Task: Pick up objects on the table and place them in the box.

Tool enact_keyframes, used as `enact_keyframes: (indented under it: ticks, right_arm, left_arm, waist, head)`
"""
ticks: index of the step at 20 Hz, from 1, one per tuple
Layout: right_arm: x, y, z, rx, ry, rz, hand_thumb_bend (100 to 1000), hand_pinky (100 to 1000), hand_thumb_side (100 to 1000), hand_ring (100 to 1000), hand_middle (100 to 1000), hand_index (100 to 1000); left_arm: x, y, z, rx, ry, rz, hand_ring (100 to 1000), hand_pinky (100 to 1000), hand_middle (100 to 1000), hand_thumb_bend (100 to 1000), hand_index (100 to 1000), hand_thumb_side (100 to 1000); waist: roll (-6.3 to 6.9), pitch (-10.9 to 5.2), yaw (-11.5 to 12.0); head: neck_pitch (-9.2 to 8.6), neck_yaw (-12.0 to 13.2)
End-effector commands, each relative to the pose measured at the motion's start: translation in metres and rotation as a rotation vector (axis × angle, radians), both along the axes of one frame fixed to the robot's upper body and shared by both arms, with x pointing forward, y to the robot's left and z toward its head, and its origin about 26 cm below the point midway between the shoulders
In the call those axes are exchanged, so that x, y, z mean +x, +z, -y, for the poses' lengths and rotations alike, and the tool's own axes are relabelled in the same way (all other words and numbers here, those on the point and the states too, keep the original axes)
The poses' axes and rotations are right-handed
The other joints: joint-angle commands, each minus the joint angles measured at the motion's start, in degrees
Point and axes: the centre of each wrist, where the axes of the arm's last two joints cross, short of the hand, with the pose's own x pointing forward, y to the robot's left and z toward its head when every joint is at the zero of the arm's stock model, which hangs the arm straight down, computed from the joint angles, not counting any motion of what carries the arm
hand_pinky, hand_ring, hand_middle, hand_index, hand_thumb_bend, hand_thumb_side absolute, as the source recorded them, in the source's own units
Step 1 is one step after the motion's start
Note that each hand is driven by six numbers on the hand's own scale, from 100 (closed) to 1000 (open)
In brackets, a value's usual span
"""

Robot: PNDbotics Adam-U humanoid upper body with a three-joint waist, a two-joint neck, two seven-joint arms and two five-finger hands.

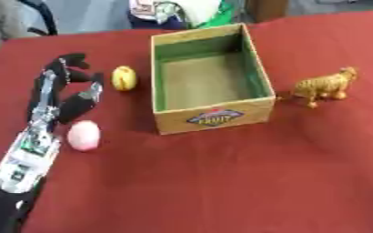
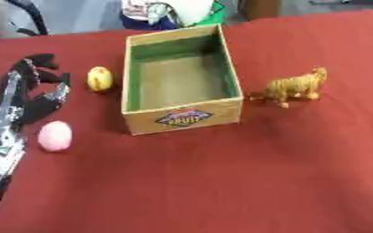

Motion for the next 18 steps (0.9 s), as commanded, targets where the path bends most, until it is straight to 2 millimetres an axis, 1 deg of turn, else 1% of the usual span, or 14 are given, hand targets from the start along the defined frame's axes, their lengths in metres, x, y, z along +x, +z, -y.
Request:
enact_keyframes:
  ticks: [1,7,10,13,14,15,16,18]
  right_arm:
    - [-0.001,0.007,0.002,-0.037,0.002,0.012,100,513,100,657,691,785]
    - [0.0,0.006,0.002,-0.055,0.007,0.003,100,513,100,653,689,786]
    - [0.0,0.005,0.002,-0.059,0.006,-0.001,100,514,100,651,688,787]
    - [0.0,0.004,0.003,-0.062,0.002,-0.007,100,514,100,650,688,788]
    - [0.0,0.004,0.004,-0.063,0.0,-0.009,100,514,100,650,688,788]
    - [0.0,0.004,0.004,-0.064,-0.002,-0.01,100,514,100,650,688,788]
    - [0.0,0.003,0.004,-0.064,-0.004,-0.011,100,514,100,650,687,789]
    - [0.0,0.003,0.005,-0.065,-0.008,-0.014,100,514,100,650,687,789]
  left_arm:
    - [0.0,0.008,-0.007,0.038,0.004,0.01,558,684,605,241,779,124]
    - [-0.001,0.009,-0.01,0.071,-0.002,-0.006,552,685,601,242,780,108]
    - [-0.003,0.012,-0.012,0.107,-0.019,-0.012,553,685,601,252,779,110]
    - [-0.009,0.02,-0.018,0.175,-0.023,-0.023,562,685,603,305,775,158]
    - [-0.012,0.023,-0.021,0.201,-0.022,-0.031,563,685,603,309,775,161]
    - [-0.017,0.025,-0.026,0.24,-0.02,-0.049,571,681,606,350,772,200]
    - [-0.021,0.028,-0.031,0.276,-0.018,-0.067,574,682,608,377,769,218]
    - [-0.03,0.033,-0.04,0.339,-0.018,-0.099,576,681,610,402,763,229]
  waist:
    - [-0.33,-0.89,0.0]
    - [-0.38,-0.89,0.1]
    - [-0.37,-0.9,0.1]
    - [-0.34,-0.94,0.1]
    - [-0.33,-0.97,0.1]
    - [-0.29,-1.01,0.1]
    - [-0.25,-1.04,0.1]
    - [-0.19,-1.14,0.2]
  head:
    - [0.14,0.2]
    - [0.24,-0.2]
    - [0.21,-0.2]
    - [0.03,-0.4]
    - [0.04,-0.4]
    - [0.04,-0.5]
    - [0.04,-0.6]
    - [0.04,-0.8]
